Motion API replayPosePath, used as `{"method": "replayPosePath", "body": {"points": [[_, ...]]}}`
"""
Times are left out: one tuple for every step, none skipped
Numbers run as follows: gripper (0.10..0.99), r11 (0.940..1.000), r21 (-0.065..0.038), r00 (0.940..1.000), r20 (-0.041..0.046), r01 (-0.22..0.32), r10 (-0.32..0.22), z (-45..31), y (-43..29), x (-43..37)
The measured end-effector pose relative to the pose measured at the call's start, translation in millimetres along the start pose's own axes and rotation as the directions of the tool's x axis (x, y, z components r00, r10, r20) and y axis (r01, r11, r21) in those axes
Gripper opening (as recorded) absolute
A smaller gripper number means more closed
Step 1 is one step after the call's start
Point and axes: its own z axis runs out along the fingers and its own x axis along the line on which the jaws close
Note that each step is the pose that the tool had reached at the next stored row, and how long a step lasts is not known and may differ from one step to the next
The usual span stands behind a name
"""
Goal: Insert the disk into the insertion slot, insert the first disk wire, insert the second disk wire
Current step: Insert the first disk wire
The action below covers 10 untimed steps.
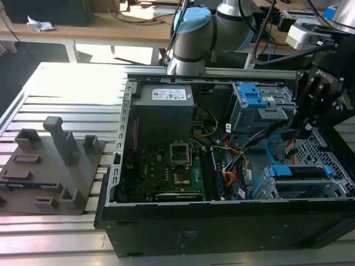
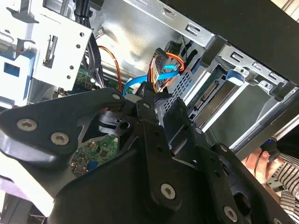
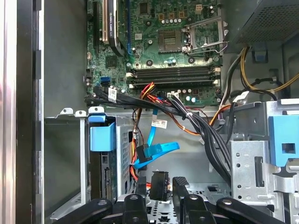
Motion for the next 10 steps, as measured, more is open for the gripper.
{"method": "replayPosePath", "body": {"points": [[0.361,1.0000,0.000,1.0000,-0.0012,0.000,0.000,0.5,0.0,-0.2],[0.361,1.0000,0.000,1.0000,-0.0024,0.000,0.000,0.8,0.0,-1.6],[0.361,1.0000,0.000,1.0000,-0.0035,0.000,0.000,0.8,0.0,-2.8],[0.361,1.0000,0.000,1.0000,-0.0046,0.000,0.000,0.7,0.0,-3.8],[0.361,1.0000,0.000,1.0000,-0.0079,-0.001,0.001,0.6,0.1,-6.3],[0.361,1.0000,0.000,0.9999,-0.0124,-0.001,0.001,0.8,0.2,-8.7],[0.361,1.0000,0.000,0.9999,-0.0152,-0.001,0.001,1.1,0.2,-9.6],[0.361,1.0000,0.000,0.9998,-0.0191,-0.001,0.001,1.7,0.2,-10.1],[0.361,1.0000,0.001,0.9996,-0.0297,-0.002,0.002,2.9,0.1,-10.4],[0.361,1.0000,0.001,0.9992,-0.0389,-0.003,0.003,4.0,0.0,-10.6]]}}
